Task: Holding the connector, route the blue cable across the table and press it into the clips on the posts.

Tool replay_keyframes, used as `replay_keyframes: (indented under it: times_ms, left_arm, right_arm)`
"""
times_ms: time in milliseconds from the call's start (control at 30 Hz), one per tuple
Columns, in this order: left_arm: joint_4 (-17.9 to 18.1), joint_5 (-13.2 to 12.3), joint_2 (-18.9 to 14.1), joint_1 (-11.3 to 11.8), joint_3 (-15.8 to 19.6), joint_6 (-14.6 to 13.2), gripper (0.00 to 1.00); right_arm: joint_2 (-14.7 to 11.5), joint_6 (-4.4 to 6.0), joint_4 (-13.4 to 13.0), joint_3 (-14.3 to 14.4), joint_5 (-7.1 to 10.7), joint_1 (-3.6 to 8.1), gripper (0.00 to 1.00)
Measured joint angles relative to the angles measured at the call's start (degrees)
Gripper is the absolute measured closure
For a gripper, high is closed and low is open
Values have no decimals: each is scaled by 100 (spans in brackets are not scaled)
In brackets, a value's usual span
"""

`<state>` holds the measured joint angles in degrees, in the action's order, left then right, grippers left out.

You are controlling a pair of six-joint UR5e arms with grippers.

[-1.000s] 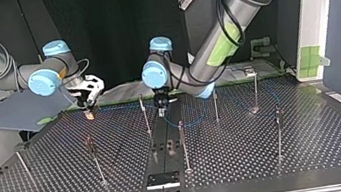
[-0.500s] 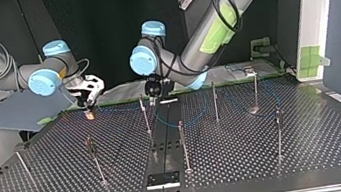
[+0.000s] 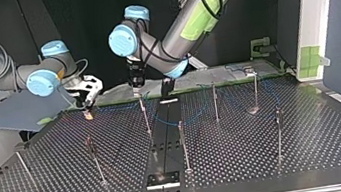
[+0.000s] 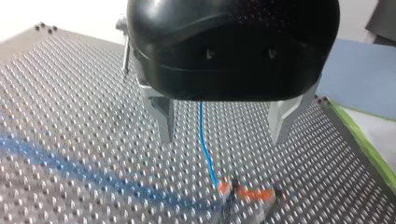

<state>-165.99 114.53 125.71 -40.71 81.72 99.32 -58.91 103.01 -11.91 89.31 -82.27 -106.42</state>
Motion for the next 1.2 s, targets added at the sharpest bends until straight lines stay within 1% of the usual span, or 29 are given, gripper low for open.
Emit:
replay_keyframes:
  times_ms: [167, 267, 367, 500, 600, 767, 867, 1067, 1200]
  left_arm:
    - [154, 4, 74, -204, -40, 68, 0]
    - [110, 5, 186, -283, -133, 106, 0]
    - [22, 25, 332, -315, -274, 155, 0]
    - [21, 41, 536, -293, -476, 257, 0]
    - [17, 56, 664, -258, -639, 306, 0]
    - [9, 73, 722, -197, -893, 342, 0]
    - [12, 78, 729, -165, -983, 363, 0]
    - [-48, 97, 869, -149, -1083, 423, 0]
    - [-45, 199, 1034, -143, -1165, 470, 0]
  right_arm:
    - [-2, 25, 56, -1, 0, 47, 100]
    - [-6, 27, 115, 0, 0, 76, 100]
    - [-12, 19, 185, -1, 0, 96, 100]
    - [-18, -2, 266, 1, 1, 107, 100]
    - [-25, -39, 338, 3, 1, 103, 100]
    - [-36, -84, 377, 4, 3, 78, 100]
    - [-42, -102, 386, 4, 3, 73, 100]
    - [-90, -90, 383, 4, 3, 94, 100]
    - [-142, -71, 375, 4, 4, 108, 100]
